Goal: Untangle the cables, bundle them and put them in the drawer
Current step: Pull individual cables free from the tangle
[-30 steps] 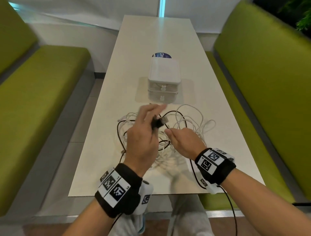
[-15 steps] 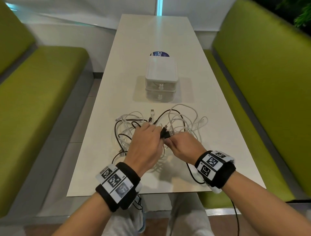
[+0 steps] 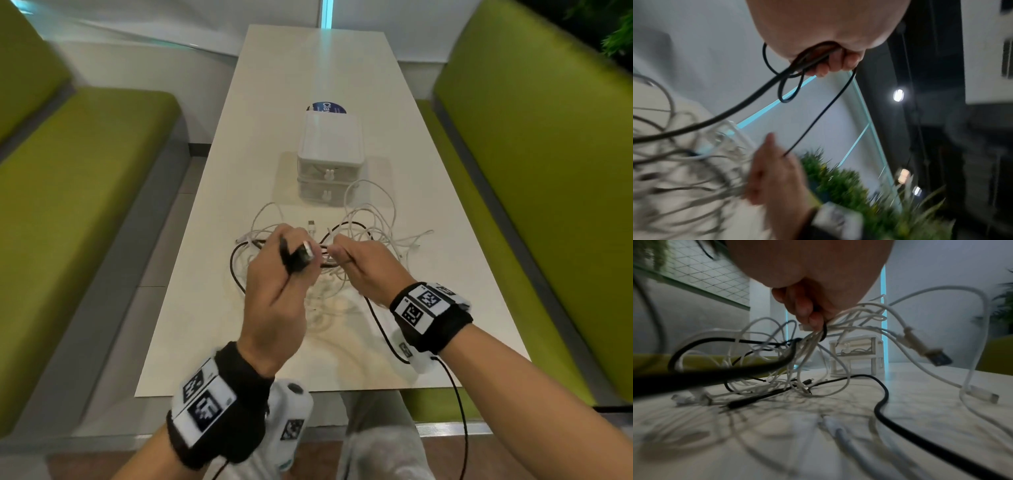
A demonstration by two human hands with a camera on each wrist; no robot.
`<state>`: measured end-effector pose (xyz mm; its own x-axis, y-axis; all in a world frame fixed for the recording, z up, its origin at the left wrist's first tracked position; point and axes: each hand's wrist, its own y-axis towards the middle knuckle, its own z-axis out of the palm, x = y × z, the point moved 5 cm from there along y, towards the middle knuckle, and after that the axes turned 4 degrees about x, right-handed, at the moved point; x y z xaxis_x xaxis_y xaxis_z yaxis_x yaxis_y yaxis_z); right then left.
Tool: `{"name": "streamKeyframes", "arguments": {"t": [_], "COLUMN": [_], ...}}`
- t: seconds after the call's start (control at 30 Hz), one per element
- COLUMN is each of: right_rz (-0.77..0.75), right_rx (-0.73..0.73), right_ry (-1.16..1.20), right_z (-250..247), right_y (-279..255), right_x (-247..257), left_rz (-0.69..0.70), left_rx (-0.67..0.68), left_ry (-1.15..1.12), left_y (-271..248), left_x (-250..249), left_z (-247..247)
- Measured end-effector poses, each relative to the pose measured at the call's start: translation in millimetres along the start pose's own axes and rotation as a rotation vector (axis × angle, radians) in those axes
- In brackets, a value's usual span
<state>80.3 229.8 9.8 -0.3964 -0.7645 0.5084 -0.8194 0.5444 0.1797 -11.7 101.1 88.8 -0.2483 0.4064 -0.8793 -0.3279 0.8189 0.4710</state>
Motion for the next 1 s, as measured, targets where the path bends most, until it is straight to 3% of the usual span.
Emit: {"name": "streamKeyframes", "arguments": {"t": [0.07, 0.13, 0.27, 0.43, 0.53, 0.73, 0.9, 1.0], "right_rz": [0.065, 0.12, 0.165, 0.237, 0.241, 0.163, 0.103, 0.131], "right_rx": [-0.014, -0.012, 0.002, 0.021, 0.167, 0.198, 0.156, 0.093], "right_ry": [0.0, 0.032, 0.157, 0.231, 0.219, 0.095, 0.087, 0.107], "right_z": [-1, 1, 4, 9, 7, 16, 16, 12], "right_y": [4, 4, 7, -6, -10, -7, -10, -14], "right_x": [-7, -11, -12, -2, 2, 6, 9, 4], "left_rz": [0.019, -0.026, -0.168, -0.136, -0.063, 0.048, -0.123, -0.058], "left_rx": [0.018, 0.04, 0.129, 0.329, 0.386, 0.32, 0.102, 0.036], "left_ry": [-0.164, -0.186, 0.007, 0.074, 0.183, 0.256, 0.026, -0.104], "left_y": [0, 0, 0, -3, -11, -13, -3, 5], "left_x": [-14, -10, 24, 44, 53, 48, 24, -11], "left_z": [5, 8, 19, 47, 60, 54, 36, 14]}}
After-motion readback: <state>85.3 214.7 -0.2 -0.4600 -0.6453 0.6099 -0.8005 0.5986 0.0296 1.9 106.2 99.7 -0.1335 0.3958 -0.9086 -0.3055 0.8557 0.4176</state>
